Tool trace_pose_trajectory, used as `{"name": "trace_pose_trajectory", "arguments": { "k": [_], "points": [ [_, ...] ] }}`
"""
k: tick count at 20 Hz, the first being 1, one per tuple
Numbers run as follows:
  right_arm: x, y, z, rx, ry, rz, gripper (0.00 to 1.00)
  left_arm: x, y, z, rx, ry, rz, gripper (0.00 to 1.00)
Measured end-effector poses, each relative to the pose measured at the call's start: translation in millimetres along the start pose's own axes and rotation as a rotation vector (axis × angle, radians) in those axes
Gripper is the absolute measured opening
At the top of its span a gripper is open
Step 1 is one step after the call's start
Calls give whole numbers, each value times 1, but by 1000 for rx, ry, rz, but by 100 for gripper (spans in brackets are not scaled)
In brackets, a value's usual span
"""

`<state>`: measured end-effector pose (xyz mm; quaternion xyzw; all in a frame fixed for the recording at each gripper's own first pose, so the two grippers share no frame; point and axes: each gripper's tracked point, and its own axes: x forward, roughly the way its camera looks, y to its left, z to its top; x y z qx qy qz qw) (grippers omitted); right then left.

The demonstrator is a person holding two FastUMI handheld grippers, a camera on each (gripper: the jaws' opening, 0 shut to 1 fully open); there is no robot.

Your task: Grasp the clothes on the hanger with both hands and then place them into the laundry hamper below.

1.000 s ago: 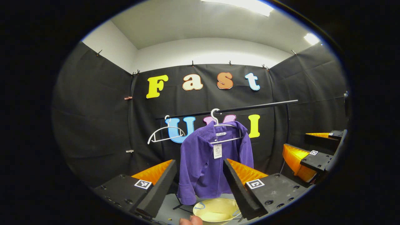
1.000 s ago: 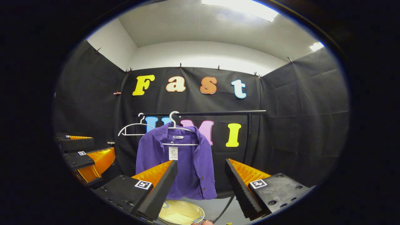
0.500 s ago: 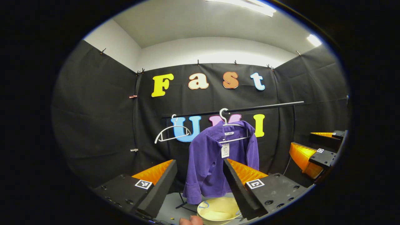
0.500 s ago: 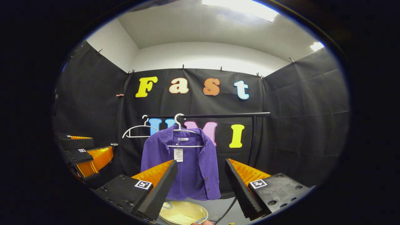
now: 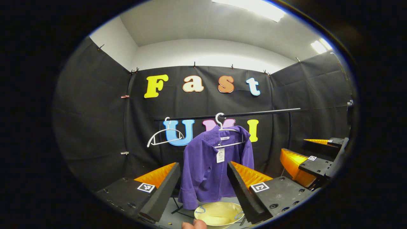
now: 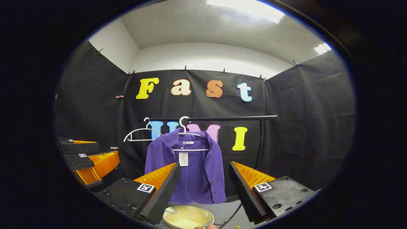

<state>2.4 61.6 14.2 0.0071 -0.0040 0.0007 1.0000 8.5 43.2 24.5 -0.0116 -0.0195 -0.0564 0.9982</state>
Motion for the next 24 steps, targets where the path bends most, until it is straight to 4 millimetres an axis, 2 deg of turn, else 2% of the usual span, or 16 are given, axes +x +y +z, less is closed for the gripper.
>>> {"name": "trace_pose_trajectory", "arguments": {
  "k": [4, 7, 10, 14, 17, 20, 22, 24],
  "points": [
    [22, 9, -1, 14, -8, -13, 97, 13, 12, -3, 0, -17, -34, 93],
    [54, -1, -12, 2, 5, -31, 97, 32, 17, -8, 8, -18, -26, 92],
    [100, -12, -16, -7, -16, -24, 96, 60, 14, -12, 9, -13, 10, 93],
    [175, -18, -36, 6, -22, 19, 97, 99, -2, -15, 6, -17, 62, 93],
    [230, -20, -67, 9, -1, 45, 97, 125, -13, -28, 6, 5, 111, 93],
    [276, -21, -101, 22, 36, 63, 97, 148, -20, -33, 27, 5, 158, 93],
    [303, -20, -122, 54, 67, 58, 97, 162, -21, -39, 26, 8, 181, 91],
    [325, -24, -137, 72, 74, 40, 98, 175, -26, -45, 25, 8, 189, 93]
  ]
}}
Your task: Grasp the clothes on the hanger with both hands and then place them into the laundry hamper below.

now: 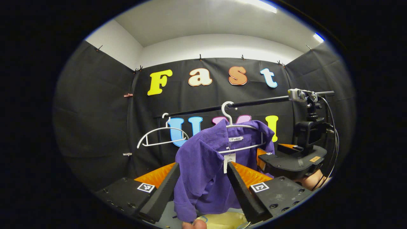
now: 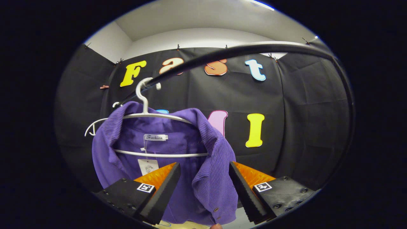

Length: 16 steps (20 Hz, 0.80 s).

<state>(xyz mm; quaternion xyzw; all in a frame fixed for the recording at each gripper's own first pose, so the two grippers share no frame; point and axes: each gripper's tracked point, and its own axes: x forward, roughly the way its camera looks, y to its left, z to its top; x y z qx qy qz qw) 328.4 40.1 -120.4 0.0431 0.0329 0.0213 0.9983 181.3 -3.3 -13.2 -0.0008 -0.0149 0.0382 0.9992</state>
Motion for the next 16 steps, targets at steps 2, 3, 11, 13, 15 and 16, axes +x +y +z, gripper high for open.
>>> {"name": "trace_pose_trajectory", "arguments": {
  "k": [2, 3, 11, 13, 15, 16],
  "points": [
    [20, -1, -9, -6, -16, -4, 97, 14, -7, -5, 12, -12, 0, 92],
    [28, -3, -13, -20, -15, -10, 98, 23, -11, -9, 15, -11, 0, 92],
    [33, -18, -5, -61, -65, 60, 7, 114, -29, -31, 37, -37, 93, 93],
    [30, -20, -2, -49, -70, 63, 7, 138, -28, -39, 30, -31, 134, 95],
    [28, -20, 4, -49, -80, 85, 7, 157, -25, -38, 44, -39, 163, 97],
    [25, -20, 5, -64, -93, 92, 2, 165, -24, -39, 51, -41, 171, 97]
  ]
}}
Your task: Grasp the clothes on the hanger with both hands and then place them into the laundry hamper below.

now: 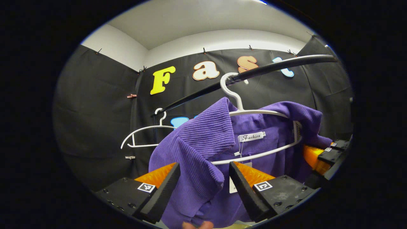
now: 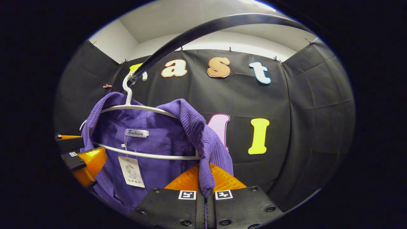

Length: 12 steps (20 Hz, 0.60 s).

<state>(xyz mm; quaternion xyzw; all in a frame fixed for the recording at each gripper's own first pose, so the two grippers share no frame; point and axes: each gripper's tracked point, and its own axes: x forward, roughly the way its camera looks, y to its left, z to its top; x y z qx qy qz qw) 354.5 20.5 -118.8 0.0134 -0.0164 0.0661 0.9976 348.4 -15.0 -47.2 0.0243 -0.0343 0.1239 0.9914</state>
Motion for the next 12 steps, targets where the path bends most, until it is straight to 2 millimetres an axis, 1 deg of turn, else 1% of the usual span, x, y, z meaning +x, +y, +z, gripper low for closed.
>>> {"name": "trace_pose_trajectory", "arguments": {
  "k": [1, 3, 4, 5, 6, 8, 10, 12],
  "points": [
    [2, -2, -2, -7, -3, -3, 5, 4, 3, -2, 7, -6, 18, 97],
    [1, -4, 1, 7, -13, -6, 4, 11, 6, -3, 30, -21, 35, 85],
    [2, -5, 2, 8, -22, -4, 4, 14, 9, -4, 50, -29, 45, 70],
    [2, -7, 4, -1, -32, -10, 4, 16, 14, -5, 71, -29, 64, 58],
    [1, -9, 7, -8, -44, -10, 4, 17, 22, -4, 83, -36, 89, 46],
    [2, -14, 11, -22, -61, -17, 4, 21, 32, -5, 63, -16, 99, 22],
    [4, -20, 11, -16, -72, -22, 4, 23, 26, -7, 32, 12, 30, 12],
    [4, -25, 12, -9, -82, -33, 4, 21, 30, -12, 44, 45, -16, 12]
  ]
}}
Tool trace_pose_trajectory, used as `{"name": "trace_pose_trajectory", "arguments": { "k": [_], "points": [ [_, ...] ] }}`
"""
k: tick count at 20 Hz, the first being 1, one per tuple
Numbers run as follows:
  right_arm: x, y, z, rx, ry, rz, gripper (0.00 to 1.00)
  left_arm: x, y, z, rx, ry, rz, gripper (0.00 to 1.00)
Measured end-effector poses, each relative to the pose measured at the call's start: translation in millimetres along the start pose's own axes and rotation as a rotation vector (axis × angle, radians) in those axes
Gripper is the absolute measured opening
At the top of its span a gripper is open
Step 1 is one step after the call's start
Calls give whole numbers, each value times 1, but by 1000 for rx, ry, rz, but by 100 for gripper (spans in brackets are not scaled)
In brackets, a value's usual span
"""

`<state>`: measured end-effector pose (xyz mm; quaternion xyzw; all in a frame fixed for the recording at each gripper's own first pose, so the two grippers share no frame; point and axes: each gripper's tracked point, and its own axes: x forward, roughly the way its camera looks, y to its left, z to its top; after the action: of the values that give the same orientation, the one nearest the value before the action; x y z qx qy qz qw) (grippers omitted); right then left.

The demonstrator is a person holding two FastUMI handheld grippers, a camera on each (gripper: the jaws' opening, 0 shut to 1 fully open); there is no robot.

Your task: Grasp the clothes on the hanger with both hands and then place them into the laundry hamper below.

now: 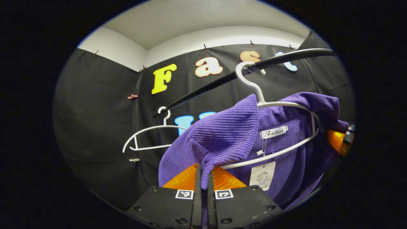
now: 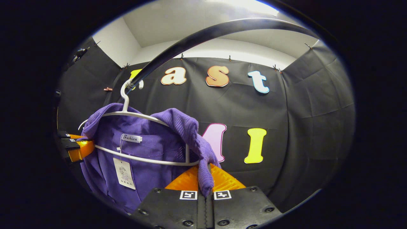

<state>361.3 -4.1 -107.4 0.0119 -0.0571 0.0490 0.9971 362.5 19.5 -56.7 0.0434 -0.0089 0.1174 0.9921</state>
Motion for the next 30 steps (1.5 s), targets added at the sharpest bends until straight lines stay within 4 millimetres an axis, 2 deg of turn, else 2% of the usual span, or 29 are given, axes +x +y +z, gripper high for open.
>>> {"name": "trace_pose_trajectory", "arguments": {
  "k": [3, 4, 8, 12, 17, 18, 19, 21, 23, 26, 30],
  "points": [
    [3, -11, 9, -5, -30, -25, 4, 0, 5, 5, -22, 21, -42, 4],
    [4, -16, 13, -12, -44, -41, 4, -2, 8, 9, -28, 24, -39, 5],
    [13, -39, 32, -67, -113, -139, 4, -8, 1, 35, 21, 17, -95, 5],
    [29, -50, 42, -99, -146, -192, 4, -15, -6, 53, 37, -3, -122, 5],
    [58, -79, 23, -138, -126, -288, 4, -19, -6, 57, 28, 6, -141, 5],
    [66, -87, 14, -143, -114, -308, 4, -20, -5, 58, 25, 8, -144, 5],
    [69, -88, 3, -131, -87, -316, 4, -19, -6, 59, 24, 11, -148, 3],
    [75, -93, -27, -108, -27, -320, 4, -19, -7, 56, 19, 19, -156, 5],
    [71, -80, -57, -99, 32, -293, 4, -19, -6, 51, 13, 27, -160, 5],
    [58, -50, -90, -89, 98, -232, 4, -16, 5, 49, 13, 31, -146, 3],
    [35, -2, -108, -35, 157, -138, 4, -10, 42, 39, 2, 55, -80, 2]
  ]
}}
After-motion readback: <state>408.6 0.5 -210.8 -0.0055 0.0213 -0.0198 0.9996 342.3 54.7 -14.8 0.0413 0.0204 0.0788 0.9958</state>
